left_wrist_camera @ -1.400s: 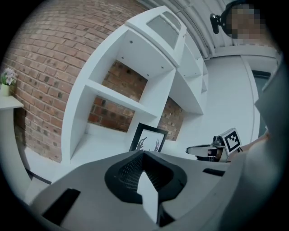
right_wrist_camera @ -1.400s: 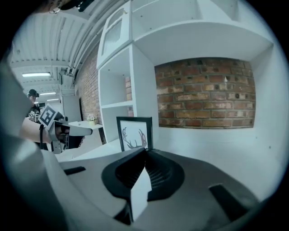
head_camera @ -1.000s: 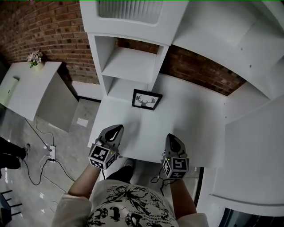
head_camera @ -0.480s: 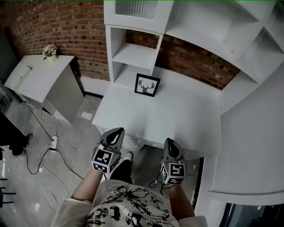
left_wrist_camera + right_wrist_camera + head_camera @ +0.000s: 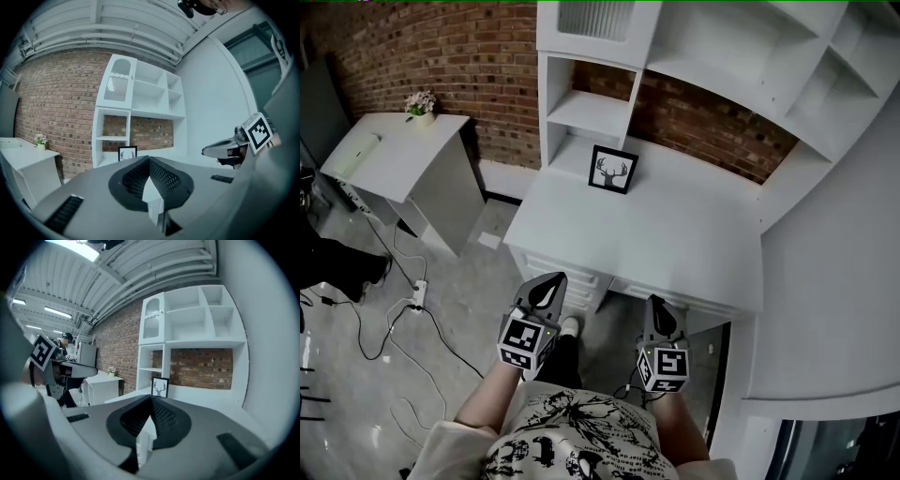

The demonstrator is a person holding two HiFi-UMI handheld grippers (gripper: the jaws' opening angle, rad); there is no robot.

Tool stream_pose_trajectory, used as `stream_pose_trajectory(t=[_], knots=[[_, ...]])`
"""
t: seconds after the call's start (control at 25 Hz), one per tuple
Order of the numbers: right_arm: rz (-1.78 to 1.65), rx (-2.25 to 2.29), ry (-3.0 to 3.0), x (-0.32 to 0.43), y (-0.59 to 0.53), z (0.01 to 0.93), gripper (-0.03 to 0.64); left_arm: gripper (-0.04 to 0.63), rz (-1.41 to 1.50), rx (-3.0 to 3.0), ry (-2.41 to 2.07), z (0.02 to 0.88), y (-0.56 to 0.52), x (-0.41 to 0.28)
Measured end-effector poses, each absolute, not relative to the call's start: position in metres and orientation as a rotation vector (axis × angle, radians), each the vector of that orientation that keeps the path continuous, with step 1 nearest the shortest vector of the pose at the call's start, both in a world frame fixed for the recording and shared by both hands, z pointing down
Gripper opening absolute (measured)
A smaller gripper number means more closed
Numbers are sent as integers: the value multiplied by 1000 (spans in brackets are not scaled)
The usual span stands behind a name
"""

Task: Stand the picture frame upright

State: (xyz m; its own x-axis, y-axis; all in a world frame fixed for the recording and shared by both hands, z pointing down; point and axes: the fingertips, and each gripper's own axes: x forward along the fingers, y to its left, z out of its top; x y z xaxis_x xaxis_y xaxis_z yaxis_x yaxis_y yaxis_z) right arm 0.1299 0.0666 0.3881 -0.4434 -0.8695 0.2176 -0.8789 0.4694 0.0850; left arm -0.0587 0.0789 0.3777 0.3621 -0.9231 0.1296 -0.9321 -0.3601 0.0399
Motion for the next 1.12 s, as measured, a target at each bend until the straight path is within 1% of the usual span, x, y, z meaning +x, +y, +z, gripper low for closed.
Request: stream_pose_trajectory(t=[0.52,1.12], knots=[[40,1512,-2527,126,69,369,3,8,113,2499,-1755,350,77,-61],[32,1522,-2536,121,50,362,3,8,109,2477,-1700,360,56,-58]])
